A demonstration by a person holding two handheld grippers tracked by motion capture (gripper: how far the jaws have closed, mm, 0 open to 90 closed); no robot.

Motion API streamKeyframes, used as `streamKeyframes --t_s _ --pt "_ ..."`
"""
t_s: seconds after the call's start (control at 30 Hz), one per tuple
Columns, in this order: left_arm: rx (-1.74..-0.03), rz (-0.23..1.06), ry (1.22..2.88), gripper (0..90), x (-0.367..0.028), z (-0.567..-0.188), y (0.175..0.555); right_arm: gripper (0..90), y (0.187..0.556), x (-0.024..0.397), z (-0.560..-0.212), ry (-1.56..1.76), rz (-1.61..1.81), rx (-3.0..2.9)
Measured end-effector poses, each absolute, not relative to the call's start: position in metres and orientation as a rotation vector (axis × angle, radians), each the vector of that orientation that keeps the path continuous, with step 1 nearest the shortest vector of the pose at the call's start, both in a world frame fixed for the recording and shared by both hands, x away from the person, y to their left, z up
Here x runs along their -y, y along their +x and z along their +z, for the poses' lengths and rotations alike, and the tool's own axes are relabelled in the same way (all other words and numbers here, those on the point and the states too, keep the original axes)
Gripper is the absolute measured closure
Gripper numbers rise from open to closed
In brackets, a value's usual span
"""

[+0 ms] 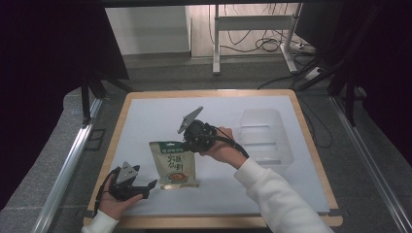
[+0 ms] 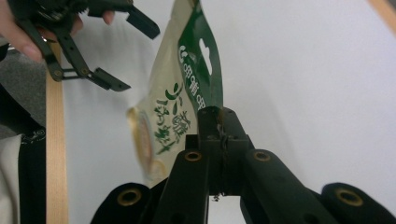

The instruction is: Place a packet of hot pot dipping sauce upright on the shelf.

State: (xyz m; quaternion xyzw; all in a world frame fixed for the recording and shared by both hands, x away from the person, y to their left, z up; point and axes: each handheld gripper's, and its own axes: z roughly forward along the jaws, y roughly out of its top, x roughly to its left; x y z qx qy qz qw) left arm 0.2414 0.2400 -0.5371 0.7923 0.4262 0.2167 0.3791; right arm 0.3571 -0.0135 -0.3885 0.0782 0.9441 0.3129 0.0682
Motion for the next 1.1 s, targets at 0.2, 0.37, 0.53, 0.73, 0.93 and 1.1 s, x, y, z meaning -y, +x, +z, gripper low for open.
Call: streamKeyframes --t_s 0.2,0.37,0.53,0.73,0.93,1.1 --pt "-1.087 0.554 2.030 16.0 -0.240 -0.537 0.241 89.9 0.353 0.016 -0.372 0.235 0.946 -2.797" --pt "-1.085 0.552 2.034 16.0 -0.240 -0.537 0.242 89.9 0.353 0.018 -0.368 0.222 0.945 -2.778" --pt "-1.083 0.555 2.043 16.0 -0.240 -0.537 0.242 90.0 0.354 0.022 -0.363 0.240 0.953 -2.758" --pt "-1.082 0.553 2.044 16.0 -0.239 -0.538 0.242 89.9 0.355 0.030 -0.357 0.253 0.965 -2.749" --pt "-1.082 0.554 2.046 16.0 -0.239 -0.538 0.242 89.9 0.355 0.038 -0.354 0.248 0.989 -2.742" --pt "-1.081 0.555 2.053 16.0 -0.239 -0.538 0.242 90.0 0.355 0.046 -0.350 0.258 1.015 -2.730"
